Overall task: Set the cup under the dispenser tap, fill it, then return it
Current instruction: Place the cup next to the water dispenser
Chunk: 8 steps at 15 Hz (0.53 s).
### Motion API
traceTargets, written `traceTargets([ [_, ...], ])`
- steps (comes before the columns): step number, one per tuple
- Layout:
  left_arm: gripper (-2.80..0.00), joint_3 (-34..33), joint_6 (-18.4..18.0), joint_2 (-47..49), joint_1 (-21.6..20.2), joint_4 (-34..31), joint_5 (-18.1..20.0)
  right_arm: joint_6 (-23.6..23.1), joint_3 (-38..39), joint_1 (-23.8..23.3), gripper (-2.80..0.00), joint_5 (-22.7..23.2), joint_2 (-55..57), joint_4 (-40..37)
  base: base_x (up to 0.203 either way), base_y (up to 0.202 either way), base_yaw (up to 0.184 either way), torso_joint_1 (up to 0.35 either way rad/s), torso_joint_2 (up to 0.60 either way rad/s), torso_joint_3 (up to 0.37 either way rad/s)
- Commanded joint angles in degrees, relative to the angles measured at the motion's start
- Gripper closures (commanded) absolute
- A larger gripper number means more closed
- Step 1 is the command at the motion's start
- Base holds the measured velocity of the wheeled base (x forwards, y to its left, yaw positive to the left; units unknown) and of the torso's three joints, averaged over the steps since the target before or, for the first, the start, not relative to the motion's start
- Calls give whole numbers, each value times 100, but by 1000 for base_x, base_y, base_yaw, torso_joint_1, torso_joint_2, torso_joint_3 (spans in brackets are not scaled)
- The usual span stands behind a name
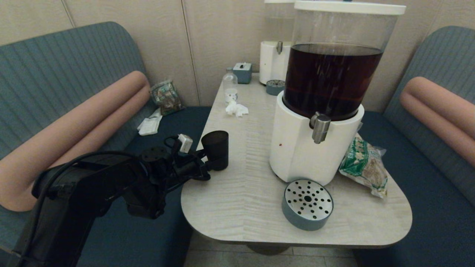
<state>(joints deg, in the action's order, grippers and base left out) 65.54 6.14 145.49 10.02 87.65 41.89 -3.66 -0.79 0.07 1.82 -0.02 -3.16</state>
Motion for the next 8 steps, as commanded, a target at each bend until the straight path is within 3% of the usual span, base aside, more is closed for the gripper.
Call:
traceTargets([
  [1,-280,12,10,37,0,1,21,-3,0,1,0,3,-6,-7,0,0,0,0,0,0],
  [8,-280,-186,12,-256,1,1,52,-3,0,1,0,3,-6,-1,0,0,0,0,0,0],
])
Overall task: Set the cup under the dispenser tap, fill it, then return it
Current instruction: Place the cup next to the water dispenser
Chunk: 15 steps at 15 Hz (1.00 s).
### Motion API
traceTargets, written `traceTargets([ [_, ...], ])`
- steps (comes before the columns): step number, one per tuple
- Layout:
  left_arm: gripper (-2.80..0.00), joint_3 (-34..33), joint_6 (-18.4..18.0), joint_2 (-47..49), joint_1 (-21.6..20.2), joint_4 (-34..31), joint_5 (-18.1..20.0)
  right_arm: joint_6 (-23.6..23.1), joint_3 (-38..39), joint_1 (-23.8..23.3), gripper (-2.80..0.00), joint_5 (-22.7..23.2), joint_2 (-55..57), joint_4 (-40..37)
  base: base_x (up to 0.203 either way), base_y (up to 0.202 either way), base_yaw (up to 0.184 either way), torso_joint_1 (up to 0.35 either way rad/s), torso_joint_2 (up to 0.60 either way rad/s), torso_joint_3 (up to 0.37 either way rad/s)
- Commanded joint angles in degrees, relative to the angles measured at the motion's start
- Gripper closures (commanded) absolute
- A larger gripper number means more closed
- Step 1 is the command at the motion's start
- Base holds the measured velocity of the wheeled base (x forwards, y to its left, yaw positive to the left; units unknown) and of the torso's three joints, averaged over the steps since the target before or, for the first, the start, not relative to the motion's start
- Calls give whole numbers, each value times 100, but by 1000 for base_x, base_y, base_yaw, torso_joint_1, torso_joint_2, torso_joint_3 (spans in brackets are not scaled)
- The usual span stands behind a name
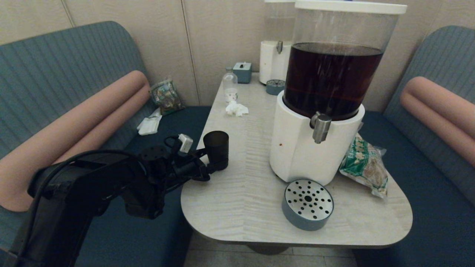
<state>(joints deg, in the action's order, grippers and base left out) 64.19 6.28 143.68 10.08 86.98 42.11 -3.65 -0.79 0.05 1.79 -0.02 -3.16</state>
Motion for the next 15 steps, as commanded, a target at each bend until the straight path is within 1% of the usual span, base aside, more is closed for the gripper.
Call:
traceTargets([
  [1,-280,-145,-6,-84,-5,68,35,-4,0,4,0,11,-6,-1,0,0,0,0,0,0],
  [6,-280,-399,-13,-297,-6,68,51,-4,0,4,0,5,-6,-2,0,0,0,0,0,0],
  [11,-280,-1059,-54,-624,-6,68,84,-12,0,4,0,5,-6,-8,0,0,0,0,0,0],
  [15,-280,-1450,-75,-910,-6,68,86,-4,0,4,0,5,-6,-2,0,0,0,0,0,0],
])
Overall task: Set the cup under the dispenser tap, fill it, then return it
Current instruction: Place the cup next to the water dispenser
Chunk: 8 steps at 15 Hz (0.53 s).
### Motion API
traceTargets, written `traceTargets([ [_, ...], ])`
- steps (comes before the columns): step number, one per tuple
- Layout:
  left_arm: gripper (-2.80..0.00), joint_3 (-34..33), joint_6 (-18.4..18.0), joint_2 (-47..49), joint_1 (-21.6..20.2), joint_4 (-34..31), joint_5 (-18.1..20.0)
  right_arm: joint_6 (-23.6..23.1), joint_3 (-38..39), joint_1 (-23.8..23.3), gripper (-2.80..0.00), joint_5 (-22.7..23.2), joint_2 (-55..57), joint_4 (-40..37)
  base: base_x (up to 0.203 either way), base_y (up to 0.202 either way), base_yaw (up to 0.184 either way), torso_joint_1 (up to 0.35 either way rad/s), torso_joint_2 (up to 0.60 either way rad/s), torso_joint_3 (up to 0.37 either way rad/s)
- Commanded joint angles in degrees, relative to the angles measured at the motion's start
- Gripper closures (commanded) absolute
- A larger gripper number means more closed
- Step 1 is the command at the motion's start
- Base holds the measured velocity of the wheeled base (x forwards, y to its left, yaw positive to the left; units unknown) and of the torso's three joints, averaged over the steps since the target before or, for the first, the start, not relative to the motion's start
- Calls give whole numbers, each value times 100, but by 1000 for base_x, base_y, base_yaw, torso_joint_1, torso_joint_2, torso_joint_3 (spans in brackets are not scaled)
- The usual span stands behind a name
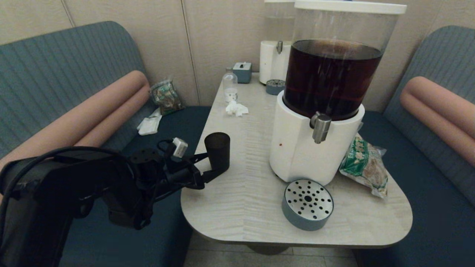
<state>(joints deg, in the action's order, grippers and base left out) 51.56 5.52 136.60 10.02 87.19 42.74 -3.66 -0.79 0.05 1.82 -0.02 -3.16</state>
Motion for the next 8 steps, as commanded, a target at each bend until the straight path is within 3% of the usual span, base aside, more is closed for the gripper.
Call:
traceTargets([
  [1,-280,-334,-5,-317,0,48,24,-3,0,4,0,3,-6,-2,0,0,0,0,0,0],
  [8,-280,-1089,-17,-871,0,48,25,-3,0,4,0,3,-6,-1,0,0,0,0,0,0],
])
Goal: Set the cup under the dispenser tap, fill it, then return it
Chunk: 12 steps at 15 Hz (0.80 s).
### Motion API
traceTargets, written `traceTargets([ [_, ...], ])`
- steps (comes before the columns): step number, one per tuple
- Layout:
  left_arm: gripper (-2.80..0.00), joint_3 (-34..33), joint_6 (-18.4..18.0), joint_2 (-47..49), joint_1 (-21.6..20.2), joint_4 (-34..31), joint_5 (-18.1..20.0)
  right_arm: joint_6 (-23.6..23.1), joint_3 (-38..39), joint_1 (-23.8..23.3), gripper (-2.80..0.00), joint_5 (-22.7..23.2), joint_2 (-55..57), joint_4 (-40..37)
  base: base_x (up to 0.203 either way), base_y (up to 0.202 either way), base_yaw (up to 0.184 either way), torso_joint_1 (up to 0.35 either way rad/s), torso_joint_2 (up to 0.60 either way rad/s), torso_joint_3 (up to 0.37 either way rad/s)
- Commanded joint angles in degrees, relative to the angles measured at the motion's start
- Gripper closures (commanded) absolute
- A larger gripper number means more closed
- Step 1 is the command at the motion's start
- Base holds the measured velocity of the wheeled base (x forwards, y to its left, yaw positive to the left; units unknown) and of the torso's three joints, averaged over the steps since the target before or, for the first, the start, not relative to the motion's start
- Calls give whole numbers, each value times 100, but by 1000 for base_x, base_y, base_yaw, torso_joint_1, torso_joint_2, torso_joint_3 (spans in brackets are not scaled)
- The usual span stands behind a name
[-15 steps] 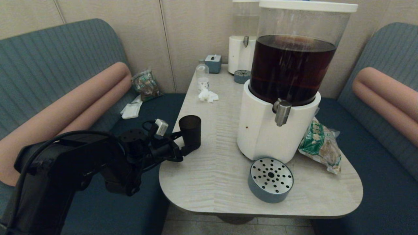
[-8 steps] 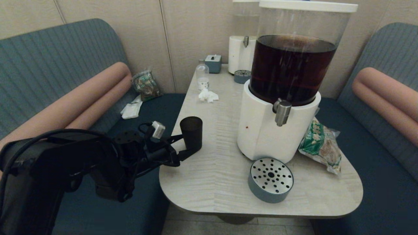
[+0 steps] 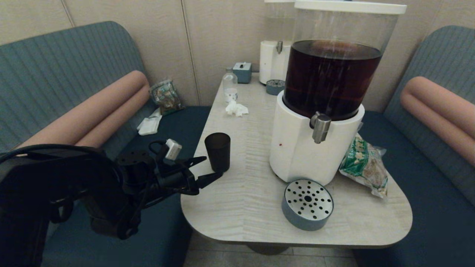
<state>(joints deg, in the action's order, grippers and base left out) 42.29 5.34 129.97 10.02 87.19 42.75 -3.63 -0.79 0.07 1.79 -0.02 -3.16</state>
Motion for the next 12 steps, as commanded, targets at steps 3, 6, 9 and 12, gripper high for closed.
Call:
traceTargets([
  [3,0,-775,-4,-806,0,48,26,-6,0,1,0,5,-6,-5,0,0,0,0,0,0],
  [6,0,-1438,42,-1670,14,48,22,-6,0,1,0,5,-6,0,0,0,0,0,0,0],
  [9,0,-2277,54,-2790,17,48,51,-6,0,1,0,5,-6,0,0,0,0,0,0,0],
  [12,0,-3081,76,-3881,17,48,31,-6,0,1,0,5,-6,0,0,0,0,0,0,0],
])
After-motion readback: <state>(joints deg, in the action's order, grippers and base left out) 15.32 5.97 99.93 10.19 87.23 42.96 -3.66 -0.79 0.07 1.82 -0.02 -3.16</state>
